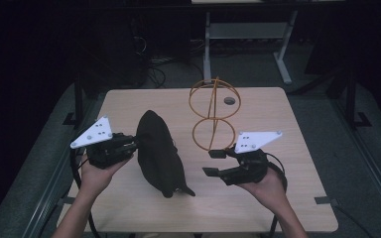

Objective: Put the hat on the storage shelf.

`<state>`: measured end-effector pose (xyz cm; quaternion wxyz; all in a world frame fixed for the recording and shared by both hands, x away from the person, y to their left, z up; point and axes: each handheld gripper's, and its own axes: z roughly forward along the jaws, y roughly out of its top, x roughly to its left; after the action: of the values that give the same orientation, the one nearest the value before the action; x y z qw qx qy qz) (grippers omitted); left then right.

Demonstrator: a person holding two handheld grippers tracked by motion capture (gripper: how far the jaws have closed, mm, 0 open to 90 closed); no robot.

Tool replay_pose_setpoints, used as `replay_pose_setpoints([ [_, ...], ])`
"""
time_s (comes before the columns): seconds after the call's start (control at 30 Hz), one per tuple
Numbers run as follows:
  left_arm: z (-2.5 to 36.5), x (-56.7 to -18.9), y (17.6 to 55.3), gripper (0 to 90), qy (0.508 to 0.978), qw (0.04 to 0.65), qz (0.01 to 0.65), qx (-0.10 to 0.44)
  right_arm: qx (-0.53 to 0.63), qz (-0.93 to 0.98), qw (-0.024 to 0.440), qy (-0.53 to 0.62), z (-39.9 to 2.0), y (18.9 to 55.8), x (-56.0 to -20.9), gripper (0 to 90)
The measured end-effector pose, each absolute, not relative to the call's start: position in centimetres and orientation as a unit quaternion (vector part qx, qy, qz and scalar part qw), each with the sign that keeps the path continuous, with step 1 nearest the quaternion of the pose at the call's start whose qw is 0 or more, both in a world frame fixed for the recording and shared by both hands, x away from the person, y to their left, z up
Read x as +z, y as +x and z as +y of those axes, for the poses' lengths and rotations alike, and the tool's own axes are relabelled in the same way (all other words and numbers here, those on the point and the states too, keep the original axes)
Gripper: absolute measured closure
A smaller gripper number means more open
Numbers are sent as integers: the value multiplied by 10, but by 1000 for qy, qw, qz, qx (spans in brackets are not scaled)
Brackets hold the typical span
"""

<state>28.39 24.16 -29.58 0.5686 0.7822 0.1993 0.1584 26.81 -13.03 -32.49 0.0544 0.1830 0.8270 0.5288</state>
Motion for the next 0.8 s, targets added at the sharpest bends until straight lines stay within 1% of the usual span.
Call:
replay_pose_setpoints([
  [0.1, 246, -295, 288, 853, 777, 573, 208, 154, 520, 827, 63, 204, -143, 267, -338, 400],
  [0.4, 252, -292, 299, 853, 779, 567, 223, 150, 506, 822, 76, 251, -177, 267, -362, 360],
  [0.47, 252, -292, 300, 853, 777, 567, 227, 149, 503, 820, 78, 262, -184, 267, -367, 332],
  [0.8, 255, -284, 310, 853, 773, 572, 234, 141, 479, 819, 92, 302, -215, 263, -386, 326],
])
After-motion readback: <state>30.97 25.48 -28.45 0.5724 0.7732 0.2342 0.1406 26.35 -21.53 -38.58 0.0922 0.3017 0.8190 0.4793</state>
